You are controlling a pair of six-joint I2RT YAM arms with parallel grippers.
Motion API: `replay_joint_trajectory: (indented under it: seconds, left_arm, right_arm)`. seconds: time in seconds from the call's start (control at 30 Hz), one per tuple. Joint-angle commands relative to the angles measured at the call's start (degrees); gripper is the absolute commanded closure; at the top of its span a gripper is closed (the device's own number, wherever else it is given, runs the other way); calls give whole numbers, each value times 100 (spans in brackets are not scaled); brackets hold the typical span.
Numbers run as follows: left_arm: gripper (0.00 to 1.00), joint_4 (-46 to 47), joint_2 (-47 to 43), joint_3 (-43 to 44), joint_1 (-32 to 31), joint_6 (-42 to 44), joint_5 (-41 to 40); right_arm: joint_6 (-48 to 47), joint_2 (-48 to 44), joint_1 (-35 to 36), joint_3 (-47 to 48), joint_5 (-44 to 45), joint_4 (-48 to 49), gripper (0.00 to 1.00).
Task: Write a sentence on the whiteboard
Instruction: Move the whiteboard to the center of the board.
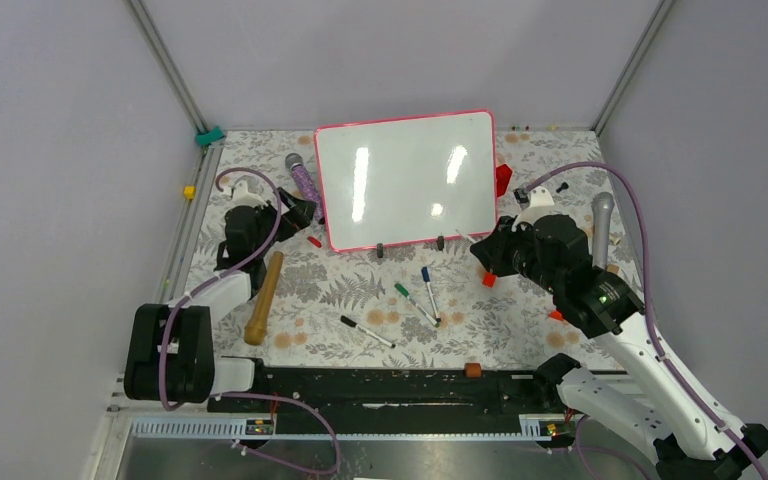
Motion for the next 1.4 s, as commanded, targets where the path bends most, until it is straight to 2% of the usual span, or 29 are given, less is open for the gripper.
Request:
replay_joint_trajectory:
  seconds: [0.0,0.1,0.23,0.3,0.5,0.67,0.93,1.07,1.17,1.37]
  left_arm:
    - [1,1162,134,-189,151,-310,78]
    - [1,1684,381,-215,301,-333,554]
    - [1,2430,998,90,466,-100,2053]
    - [1,2520,1212,193,483,-111,2223]
    - [1,2701,1458,276,505,121,2344]
    - [1,1785,1436,576,535,504,2423]
    - [1,902,1553,1111,668,1087,2816]
    - [1,865,1568,1145,690,1225,2670]
    - [1,1032,1757,1289,692,1234,3031]
    - [1,1079,2155,1487,692,1089,3021]
  right_arm:
    - [-110,-75,-14,75,90,-3,100]
    - [-114,-72,-16,75,112,-7,100]
    - [-121,-8,-17,106,117,4,100]
    - [-128,29,-14,115,114,1,100]
    - [-136,113,-15,167,87,4,100]
    - [-126,148,-17,184,107,3,100]
    - [-77,257,-19,277,59,1,100]
    - [-55,302,-14,306,-4,3,100]
    - [-18,314,-14,322,-41,1,100]
    - [22,199,-14,259,-54,-3,100]
